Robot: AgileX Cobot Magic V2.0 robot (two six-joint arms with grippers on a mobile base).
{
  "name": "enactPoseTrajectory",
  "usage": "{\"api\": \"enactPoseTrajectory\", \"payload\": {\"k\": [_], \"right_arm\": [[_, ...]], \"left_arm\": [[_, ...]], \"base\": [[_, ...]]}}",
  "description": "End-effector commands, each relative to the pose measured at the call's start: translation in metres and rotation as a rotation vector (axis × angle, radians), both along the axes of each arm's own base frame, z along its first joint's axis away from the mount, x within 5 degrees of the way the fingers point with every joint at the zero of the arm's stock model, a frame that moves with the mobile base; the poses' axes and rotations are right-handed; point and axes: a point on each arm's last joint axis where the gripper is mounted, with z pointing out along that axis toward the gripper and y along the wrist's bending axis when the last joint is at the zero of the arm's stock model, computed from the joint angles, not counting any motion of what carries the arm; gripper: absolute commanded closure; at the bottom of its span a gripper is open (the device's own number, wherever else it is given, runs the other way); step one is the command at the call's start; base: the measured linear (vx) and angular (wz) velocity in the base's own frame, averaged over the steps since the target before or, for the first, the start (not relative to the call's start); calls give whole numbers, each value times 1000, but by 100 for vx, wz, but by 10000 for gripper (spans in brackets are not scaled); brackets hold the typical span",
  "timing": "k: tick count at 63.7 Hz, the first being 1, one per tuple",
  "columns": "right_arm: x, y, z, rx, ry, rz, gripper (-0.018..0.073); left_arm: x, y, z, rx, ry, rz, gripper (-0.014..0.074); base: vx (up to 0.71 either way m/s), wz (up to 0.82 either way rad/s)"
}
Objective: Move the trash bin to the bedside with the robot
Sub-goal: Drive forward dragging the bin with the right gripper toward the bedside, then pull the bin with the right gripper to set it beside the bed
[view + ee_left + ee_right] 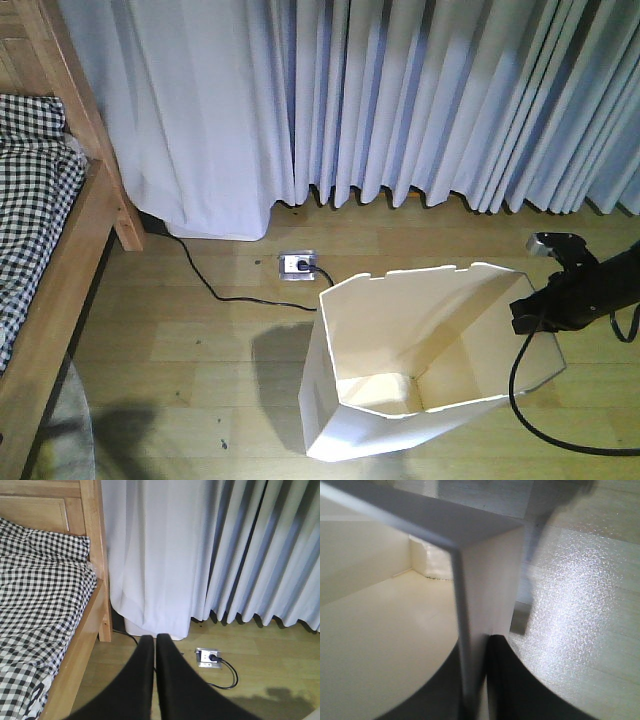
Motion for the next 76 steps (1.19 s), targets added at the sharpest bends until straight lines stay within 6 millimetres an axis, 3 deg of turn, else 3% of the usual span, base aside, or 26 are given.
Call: {"api": "enactPoseTrajectory", "payload": {"k": [1,55,63,76], "right_arm": [[6,9,32,145,-24,-25,564],[8,10,33,159,-28,-49,564],[15,4,23,111,-59,-126,564],[38,-4,-8,112,-39,-186,564]], "left_arm": [[1,0,5,4,-77,-4,603],[1,0,5,4,-77,-4,603],[1,0,5,4,-77,-4,603],[1,0,5,4,-77,-4,603]], "base": [[6,0],[1,0],[0,-1],[0,0]]}}
